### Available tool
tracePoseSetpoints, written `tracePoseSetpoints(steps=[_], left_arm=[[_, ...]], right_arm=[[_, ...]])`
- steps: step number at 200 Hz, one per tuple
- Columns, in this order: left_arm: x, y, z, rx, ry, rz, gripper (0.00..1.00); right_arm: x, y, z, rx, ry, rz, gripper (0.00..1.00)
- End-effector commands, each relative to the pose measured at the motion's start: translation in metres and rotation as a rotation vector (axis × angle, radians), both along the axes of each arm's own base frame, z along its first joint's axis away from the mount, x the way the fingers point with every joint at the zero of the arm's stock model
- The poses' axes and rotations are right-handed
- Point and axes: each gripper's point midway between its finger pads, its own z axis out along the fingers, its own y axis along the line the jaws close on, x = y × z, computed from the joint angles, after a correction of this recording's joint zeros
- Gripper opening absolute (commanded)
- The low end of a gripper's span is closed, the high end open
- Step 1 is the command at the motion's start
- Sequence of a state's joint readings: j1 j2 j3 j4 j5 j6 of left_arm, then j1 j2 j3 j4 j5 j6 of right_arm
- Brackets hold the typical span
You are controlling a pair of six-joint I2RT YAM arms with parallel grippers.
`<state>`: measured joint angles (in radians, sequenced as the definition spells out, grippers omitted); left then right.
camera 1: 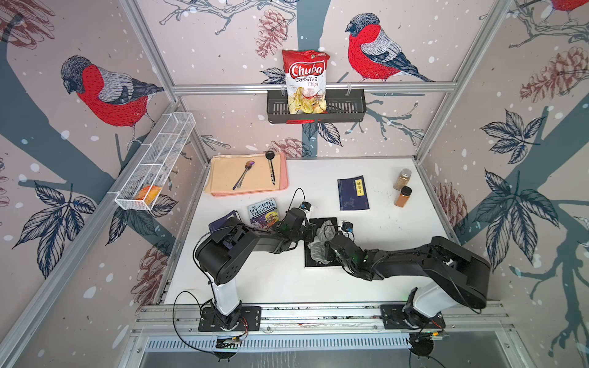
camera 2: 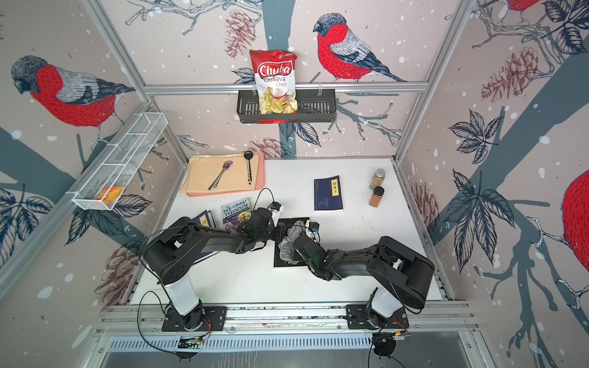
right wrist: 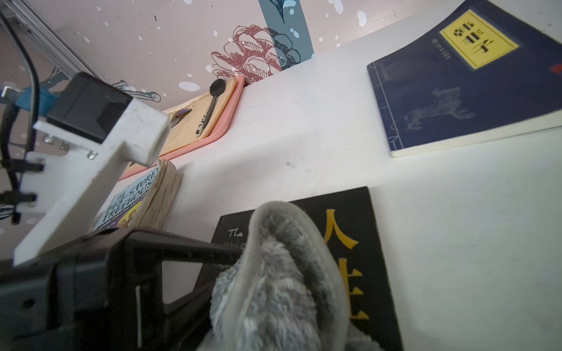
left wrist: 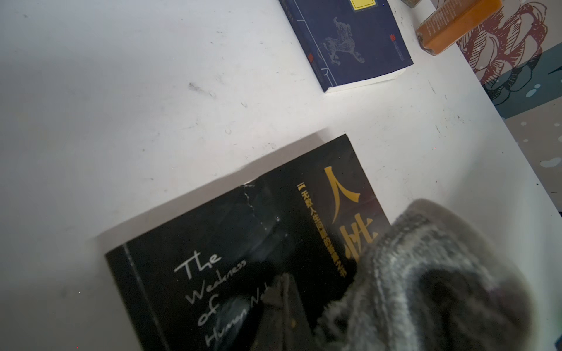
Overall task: Wipe the cover of the book
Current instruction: Move the book to the center of the board.
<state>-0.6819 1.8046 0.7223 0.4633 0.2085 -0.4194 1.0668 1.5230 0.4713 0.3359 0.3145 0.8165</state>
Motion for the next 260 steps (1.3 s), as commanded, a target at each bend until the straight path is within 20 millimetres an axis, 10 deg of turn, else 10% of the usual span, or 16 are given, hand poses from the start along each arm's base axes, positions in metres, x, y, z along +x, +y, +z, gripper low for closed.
tracePoseSetpoints(steps=[1,37,113,155,216,260], left_arm=[[-0.028,0.044,-0.054,0.22,0.187,0.059,0.0],[-0.028,0.044,-0.051,0.215,0.183,0.059,0.0],[-0.028,0.047,-0.046,0.211,0.178,0.063,0.0],[-0.028,0.045,-0.049,0.209,0.182,0.055,0.0],[-0.028,0.045,-0.051,0.216,0.186,0.051,0.0],[-0.028,0.044,-0.051,0.212,0.187,0.048,0.0]], right_arm=[[-0.073,-0.059,-0.057,-0.303,0.26,0.084,0.04],[-0.119,-0.079,-0.065,-0.379,0.342,0.113,0.06],[-0.123,-0.105,-0.066,-0.37,0.358,0.032,0.06],[-0.093,-0.099,-0.044,-0.298,0.274,-0.022,0.04],[-0.057,-0.063,0.053,-0.099,0.052,0.023,0.01],[-0.033,-0.071,0.054,-0.094,0.036,0.014,0.01]])
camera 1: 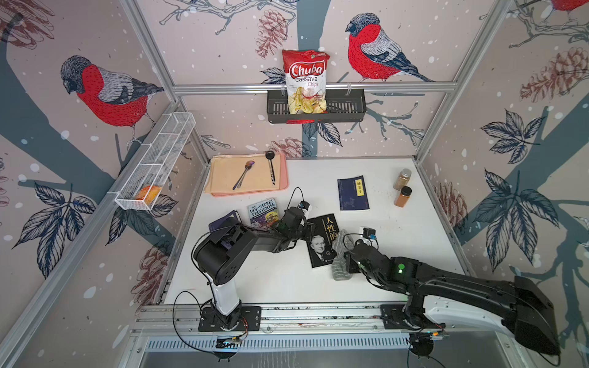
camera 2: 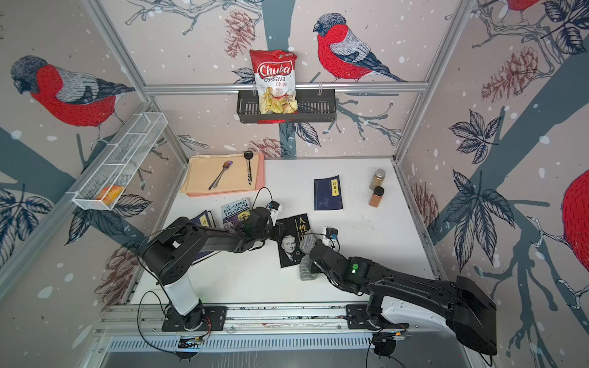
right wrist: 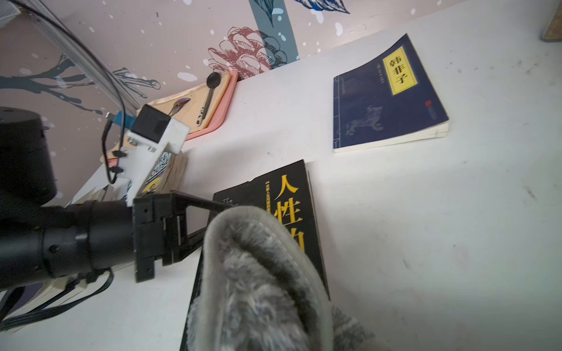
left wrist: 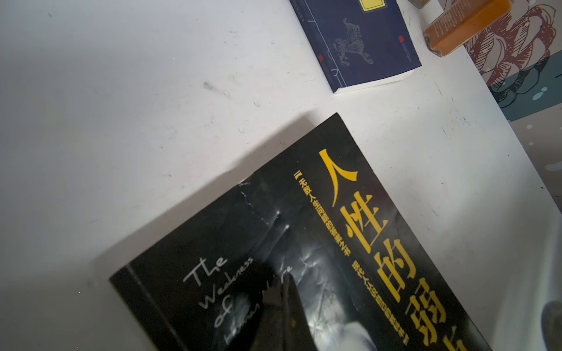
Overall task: Wipe the cover of the book
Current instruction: Move the book to the center of the board.
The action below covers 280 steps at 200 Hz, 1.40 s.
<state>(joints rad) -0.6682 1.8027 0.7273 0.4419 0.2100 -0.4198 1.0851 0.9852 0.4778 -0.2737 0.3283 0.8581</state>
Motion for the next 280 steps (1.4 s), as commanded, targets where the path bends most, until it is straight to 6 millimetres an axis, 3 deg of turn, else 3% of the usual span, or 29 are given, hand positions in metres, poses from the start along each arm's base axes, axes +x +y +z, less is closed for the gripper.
tracePoseSetpoints(steps=[1,45,79,137,175,191,225,280], left_arm=[[-0.031,0.039,-0.049,0.202,0.176,0.034,0.0],[-0.03,0.038,-0.045,0.198,0.166,0.032,0.0],[-0.03,0.038,-0.046,0.199,0.165,0.028,0.0],[-0.031,0.037,-0.048,0.197,0.163,0.017,0.0],[-0.033,0.037,-0.048,0.186,0.171,0.017,0.0],[-0.034,0.038,-0.048,0.189,0.169,0.02,0.0],[-0.035,0.04,-0.049,0.195,0.17,0.026,0.0],[-0.034,0.041,-0.053,0.209,0.18,0.029,0.0]], right_arm=[[0.006,-0.007,-0.01,-0.056,0.0,0.036,0.01],[0.01,0.0,-0.044,-0.088,0.074,0.063,0.01],[0.02,0.012,-0.057,-0.103,0.088,0.085,0.01],[0.067,0.027,-0.068,-0.138,0.085,0.093,0.0],[0.105,0.054,-0.078,-0.157,0.082,0.126,0.0],[0.109,0.066,-0.085,-0.154,0.094,0.152,0.0],[0.086,0.073,-0.089,-0.191,0.099,0.196,0.0],[-0.001,0.047,-0.104,-0.253,0.182,0.233,0.0]])
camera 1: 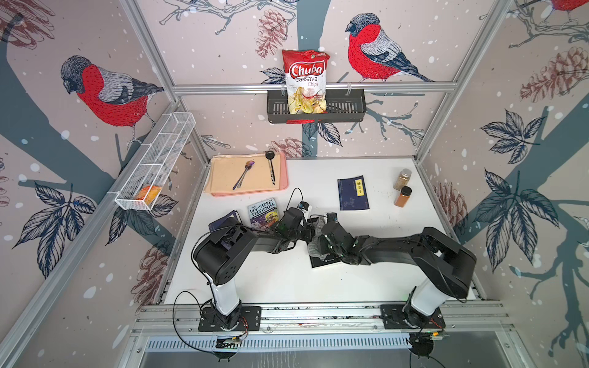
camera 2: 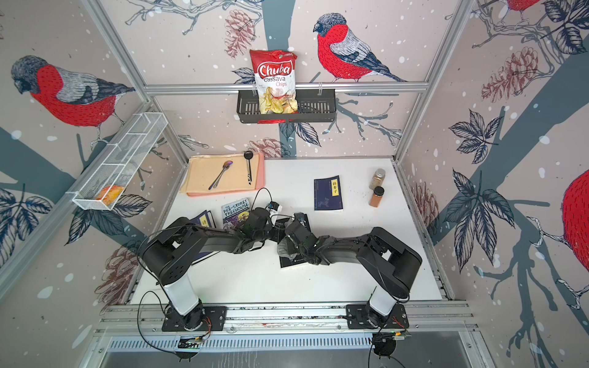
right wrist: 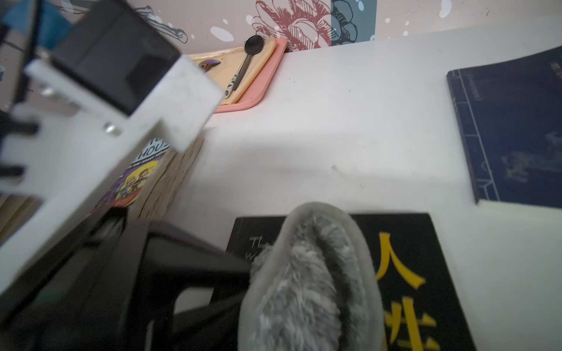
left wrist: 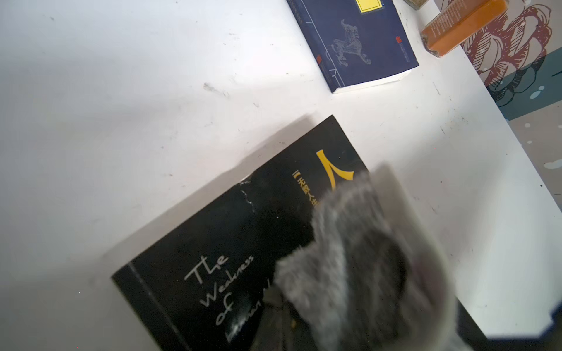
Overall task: Wipe the cover of the book
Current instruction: Move the book to the center of the board.
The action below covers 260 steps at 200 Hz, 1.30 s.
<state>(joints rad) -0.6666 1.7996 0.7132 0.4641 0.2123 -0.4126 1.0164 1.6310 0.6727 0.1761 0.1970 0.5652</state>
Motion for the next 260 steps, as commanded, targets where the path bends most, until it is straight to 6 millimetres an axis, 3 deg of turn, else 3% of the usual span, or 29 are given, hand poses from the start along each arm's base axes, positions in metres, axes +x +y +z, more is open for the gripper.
tracePoseSetpoints(steps=[1,21,38,80,100,125,172,195,219,260], left_arm=[[-0.034,0.04,-0.054,0.214,0.192,0.035,0.0],[-0.034,0.04,-0.055,0.215,0.196,0.035,0.0],[-0.034,0.04,-0.055,0.214,0.196,0.034,0.0],[-0.039,0.042,-0.051,0.197,0.2,0.04,0.0],[-0.04,0.045,-0.046,0.197,0.194,0.047,0.0],[-0.038,0.047,-0.042,0.216,0.181,0.046,0.0],[-0.035,0.048,-0.045,0.245,0.178,0.045,0.0],[-0.036,0.052,-0.047,0.258,0.182,0.053,0.0],[-0.039,0.055,-0.048,0.252,0.19,0.059,0.0],[-0.047,0.06,-0.049,0.245,0.199,0.069,0.0]], right_arm=[[-0.056,-0.047,-0.044,-0.166,0.199,-0.012,0.0],[-0.067,-0.059,-0.047,-0.136,0.214,-0.03,0.0],[-0.056,-0.062,-0.044,-0.112,0.199,-0.049,0.0],[0.024,-0.04,-0.02,-0.012,0.116,-0.062,0.0],[0.045,-0.03,-0.023,-0.025,0.122,-0.049,0.0],[0.031,-0.025,-0.032,-0.045,0.153,-0.019,0.0],[-0.039,-0.054,-0.037,-0.093,0.186,-0.039,0.0],[-0.059,-0.056,-0.035,-0.063,0.205,-0.025,0.02],[-0.043,-0.053,-0.034,-0.062,0.179,-0.026,0.02],[0.021,-0.031,-0.033,-0.006,0.129,-0.036,0.0]])
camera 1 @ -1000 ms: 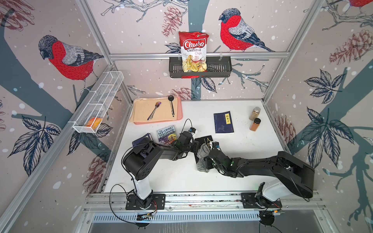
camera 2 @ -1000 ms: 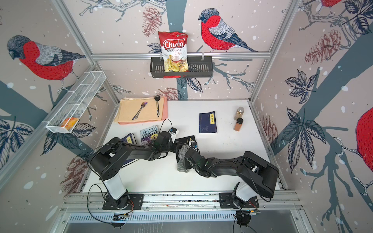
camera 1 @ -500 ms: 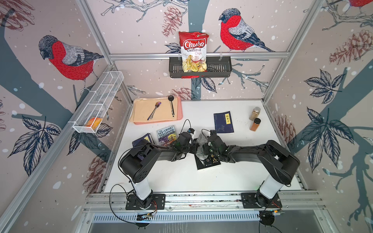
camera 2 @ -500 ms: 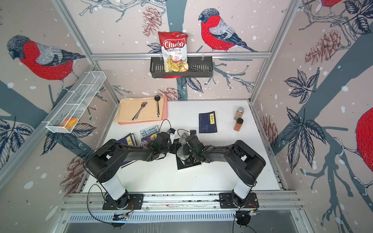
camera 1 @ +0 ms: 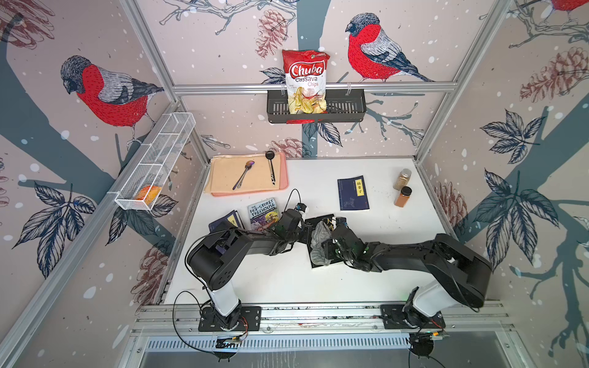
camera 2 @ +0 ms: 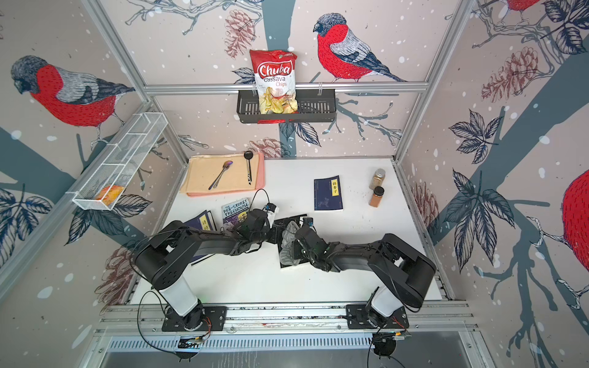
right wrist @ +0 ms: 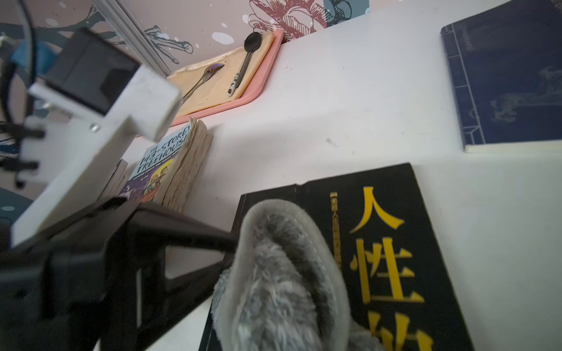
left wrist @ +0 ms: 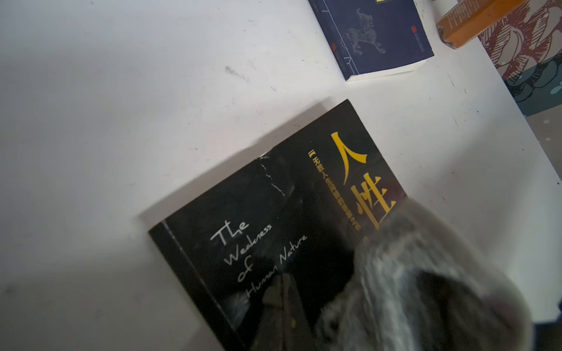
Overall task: Wipe the cover of the book
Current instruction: Move the book to the center of the board.
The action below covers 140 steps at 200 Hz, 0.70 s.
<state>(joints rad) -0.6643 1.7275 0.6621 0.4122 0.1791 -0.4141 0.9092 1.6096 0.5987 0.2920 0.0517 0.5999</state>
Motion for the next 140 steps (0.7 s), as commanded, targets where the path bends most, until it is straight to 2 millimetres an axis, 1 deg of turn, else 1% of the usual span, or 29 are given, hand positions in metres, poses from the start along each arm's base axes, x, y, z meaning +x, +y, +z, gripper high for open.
tracePoseSetpoints(steps=[1,15,25,34,44,63,83,96,104,113,120,131,140], left_arm=[[-0.036,0.043,-0.049,0.207,0.189,0.043,0.0],[-0.037,0.044,-0.049,0.209,0.19,0.043,0.0],[-0.036,0.044,-0.05,0.212,0.189,0.042,0.0],[-0.036,0.044,-0.05,0.214,0.189,0.042,0.0],[-0.034,0.044,-0.051,0.215,0.187,0.045,0.0],[-0.032,0.046,-0.053,0.215,0.189,0.048,0.0],[-0.029,0.048,-0.056,0.208,0.202,0.053,0.0],[-0.027,0.049,-0.057,0.2,0.206,0.054,0.0],[-0.026,0.049,-0.056,0.195,0.206,0.055,0.0],[-0.025,0.049,-0.055,0.189,0.202,0.056,0.0],[-0.024,0.048,-0.054,0.185,0.198,0.054,0.0],[-0.024,0.047,-0.054,0.18,0.202,0.052,0.0],[-0.024,0.046,-0.054,0.178,0.203,0.05,0.0]], right_arm=[[0.011,-0.017,-0.033,-0.137,0.062,0.007,0.0],[0.021,-0.008,-0.038,-0.164,0.068,0.022,0.0],[0.019,-0.002,-0.039,-0.168,0.071,0.04,0.0],[0.011,0.002,-0.039,-0.175,0.072,0.057,0.0],[-0.001,0.001,-0.039,-0.196,0.076,0.069,0.0],[-0.029,-0.012,-0.041,-0.243,0.09,0.066,0.0],[-0.063,-0.024,-0.043,-0.247,0.127,0.065,0.0],[-0.08,-0.024,-0.041,-0.222,0.143,0.074,0.0],[-0.086,-0.023,-0.041,-0.204,0.149,0.081,0.0],[-0.088,-0.02,-0.041,-0.185,0.154,0.085,0.01],[-0.085,-0.017,-0.042,-0.177,0.148,0.086,0.01],[-0.075,-0.013,-0.044,-0.179,0.134,0.079,0.01],[-0.062,-0.009,-0.045,-0.182,0.118,0.068,0.0]])
